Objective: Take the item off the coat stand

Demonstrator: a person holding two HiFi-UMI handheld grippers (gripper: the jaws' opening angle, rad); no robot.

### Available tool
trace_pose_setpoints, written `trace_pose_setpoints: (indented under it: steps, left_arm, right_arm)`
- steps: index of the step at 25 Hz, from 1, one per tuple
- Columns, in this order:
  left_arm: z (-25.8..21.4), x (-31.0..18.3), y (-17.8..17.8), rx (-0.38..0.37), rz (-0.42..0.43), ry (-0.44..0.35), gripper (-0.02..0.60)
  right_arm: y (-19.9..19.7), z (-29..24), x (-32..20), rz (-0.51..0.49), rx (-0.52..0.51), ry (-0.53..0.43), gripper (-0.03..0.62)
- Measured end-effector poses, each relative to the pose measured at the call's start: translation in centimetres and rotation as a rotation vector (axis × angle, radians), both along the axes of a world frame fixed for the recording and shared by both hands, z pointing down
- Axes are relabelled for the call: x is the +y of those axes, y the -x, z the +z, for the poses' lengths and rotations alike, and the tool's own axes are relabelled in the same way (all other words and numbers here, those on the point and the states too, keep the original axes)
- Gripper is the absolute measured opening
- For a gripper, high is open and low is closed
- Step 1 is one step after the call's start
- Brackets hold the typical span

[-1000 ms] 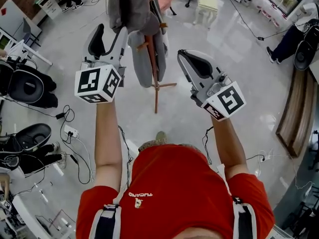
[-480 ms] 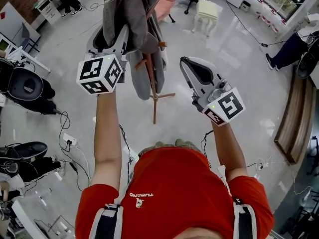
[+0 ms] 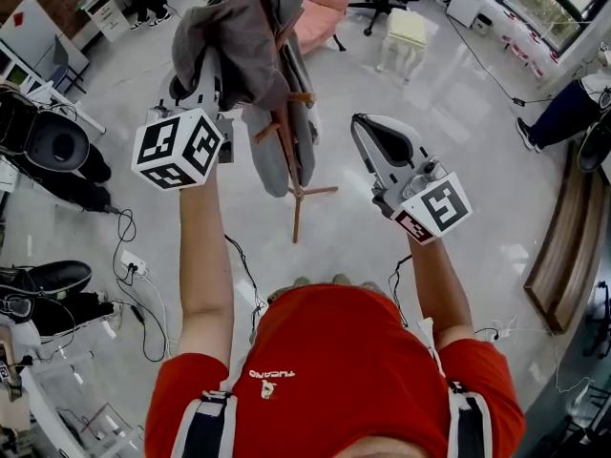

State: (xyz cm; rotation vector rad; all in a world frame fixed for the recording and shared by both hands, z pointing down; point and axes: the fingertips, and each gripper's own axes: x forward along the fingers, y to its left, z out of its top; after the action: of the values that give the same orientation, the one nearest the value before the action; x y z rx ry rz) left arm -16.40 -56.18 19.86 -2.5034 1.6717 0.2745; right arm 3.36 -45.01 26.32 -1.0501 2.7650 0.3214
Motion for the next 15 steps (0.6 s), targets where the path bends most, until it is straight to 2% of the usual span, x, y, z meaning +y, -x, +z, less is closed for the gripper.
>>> trace_pose_setpoints:
  steps: [10, 15]
  left_arm:
    - [-6.0, 4.2, 2.1, 0.025, -0.06, -0.112, 0.017]
    - [-5.9, 6.4, 3.4, 0.007, -0.114, -0.104, 0.017]
  right_arm:
    - [0.3, -0.7, 0.8, -0.068, -0.029, -0.025, 0.025]
    - [0.4, -1.9, 1.7, -0.108, -0.057, -0.054, 0.025]
